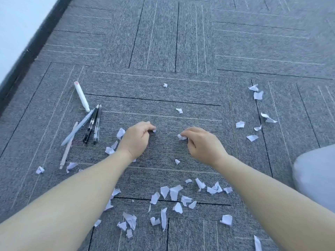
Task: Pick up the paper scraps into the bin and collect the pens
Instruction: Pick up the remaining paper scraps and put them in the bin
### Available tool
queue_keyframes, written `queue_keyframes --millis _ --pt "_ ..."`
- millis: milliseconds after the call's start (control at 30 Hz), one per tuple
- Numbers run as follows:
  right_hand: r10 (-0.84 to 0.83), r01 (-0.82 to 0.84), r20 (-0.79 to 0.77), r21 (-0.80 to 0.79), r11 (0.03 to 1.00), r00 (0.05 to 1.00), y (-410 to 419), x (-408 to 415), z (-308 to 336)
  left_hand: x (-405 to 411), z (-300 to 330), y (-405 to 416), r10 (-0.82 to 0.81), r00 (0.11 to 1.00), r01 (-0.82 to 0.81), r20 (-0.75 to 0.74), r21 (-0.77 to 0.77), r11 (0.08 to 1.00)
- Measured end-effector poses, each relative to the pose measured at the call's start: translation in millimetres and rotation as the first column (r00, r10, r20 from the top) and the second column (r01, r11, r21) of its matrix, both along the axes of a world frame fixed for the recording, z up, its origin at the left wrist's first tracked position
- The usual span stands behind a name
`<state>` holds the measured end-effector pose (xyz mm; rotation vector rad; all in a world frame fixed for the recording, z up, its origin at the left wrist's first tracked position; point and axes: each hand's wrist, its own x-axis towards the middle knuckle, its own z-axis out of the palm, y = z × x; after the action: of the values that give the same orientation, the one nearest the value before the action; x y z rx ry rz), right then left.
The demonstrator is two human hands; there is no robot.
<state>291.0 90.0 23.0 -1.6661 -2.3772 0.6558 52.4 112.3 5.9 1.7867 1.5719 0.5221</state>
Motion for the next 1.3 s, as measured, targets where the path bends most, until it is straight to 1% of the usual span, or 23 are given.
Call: queue_keyframes --millis 67,100,133,167,200,267,300,367,433,500,600,667,733,800,833,900,967,1033,1100,1167,1200,1233,1300 --pt "-0.070 0.076 -0.082 0.083 0.994 0.994 4 -5 -1 -4 3 -19 -0.065 0.997 0.071 -0.039 0.156 0.985" --pt "-0.131 0.139 -0.101 0.070 0.988 0.986 12 -8 -3 -11 1 -26 -0.026 0.995 0.049 -0.095 0.248 0.968" --pt "-0.184 0.185 -0.082 0.010 0.983 0.979 21 -11 -6 -19 -3 -31 0.067 0.985 -0.013 -0.159 0.319 0.948" --pt "-0.208 0.205 -0.026 -0.069 0.976 0.978 31 -16 -8 -27 -6 -36 0.179 0.958 -0.096 -0.223 0.339 0.936" --pt "-0.196 0.200 0.047 -0.135 0.970 0.980 42 -21 -9 -34 -8 -39 0.255 0.924 -0.163 -0.285 0.309 0.937" --pt "-0.127 0.158 0.154 -0.205 0.966 0.980 60 -31 -12 -42 -14 -41 0.276 0.883 -0.223 -0.381 0.177 0.959" --pt "-0.098 0.136 0.180 -0.218 0.966 0.979 66 -34 -14 -43 -17 -40 0.270 0.881 -0.247 -0.388 0.110 0.963" --pt "-0.076 0.116 0.183 -0.218 0.969 0.980 64 -39 -16 -40 -19 -37 0.266 0.905 -0.267 -0.333 0.042 0.963" --pt "-0.085 0.109 0.137 -0.182 0.977 0.987 45 -40 -15 -38 -19 -43 0.212 0.947 -0.204 -0.240 0.059 0.977" --pt "-0.059 0.073 0.087 -0.160 0.984 0.994 10 -37 -14 -34 -18 -61 0.050 0.984 -0.033 -0.169 0.099 0.995" --pt "0.063 -0.062 0.007 -0.090 0.994 0.998 -48 -28 -7 -21 -13 -95 -0.235 0.966 0.248 -0.106 0.130 0.960" --pt "0.061 -0.061 -0.029 0.032 0.998 0.998 -63 -15 -9 -21 -11 -104 -0.270 0.955 0.289 -0.121 0.179 0.941" --pt "-0.096 0.098 -0.043 0.057 0.994 0.994 -55 -3 -13 -34 -11 -105 -0.122 0.967 0.176 -0.225 0.239 0.955" --pt "-0.273 0.271 -0.023 -0.061 0.961 0.962 -34 2 -15 -57 -9 -108 0.082 0.939 0.003 -0.335 0.246 0.969" --pt "-0.310 0.307 0.003 -0.132 0.942 0.951 -23 3 -17 -69 -9 -111 0.158 0.911 -0.076 -0.381 0.222 0.972" --pt "-0.270 0.272 0.040 -0.210 0.939 0.962 -10 -5 -20 -87 -12 -118 0.241 0.863 -0.190 -0.443 0.158 0.969" --pt "-0.188 0.186 0.014 -0.211 0.959 0.982 -14 -22 -21 -94 -16 -124 0.252 0.847 -0.242 -0.468 0.084 0.967" --pt "-0.088 0.077 -0.040 -0.217 0.973 0.995 -34 -43 -19 -89 -18 -130 0.203 0.872 -0.203 -0.445 0.047 0.978" --pt "0.058 -0.077 -0.092 -0.227 0.971 0.994 -61 -62 -15 -79 -16 -138 0.105 0.939 -0.095 -0.329 0.047 0.994" --pt "0.137 -0.168 -0.163 -0.196 0.966 0.977 -82 -74 -11 -78 -9 -145 0.042 0.976 -0.029 -0.215 0.067 0.997" --pt "0.123 -0.152 -0.193 -0.145 0.978 0.973 -88 -76 -11 -86 -8 -146 0.057 0.976 -0.037 -0.208 0.101 0.994" --pt "0.068 -0.087 -0.208 -0.082 0.993 0.976 -90 -76 -12 -96 -7 -146 0.100 0.967 -0.069 -0.236 0.134 0.989" --pt "-0.125 0.123 -0.174 -0.019 0.992 0.977 -89 -68 -18 -119 -8 -143 0.233 0.917 -0.198 -0.323 0.139 0.970"
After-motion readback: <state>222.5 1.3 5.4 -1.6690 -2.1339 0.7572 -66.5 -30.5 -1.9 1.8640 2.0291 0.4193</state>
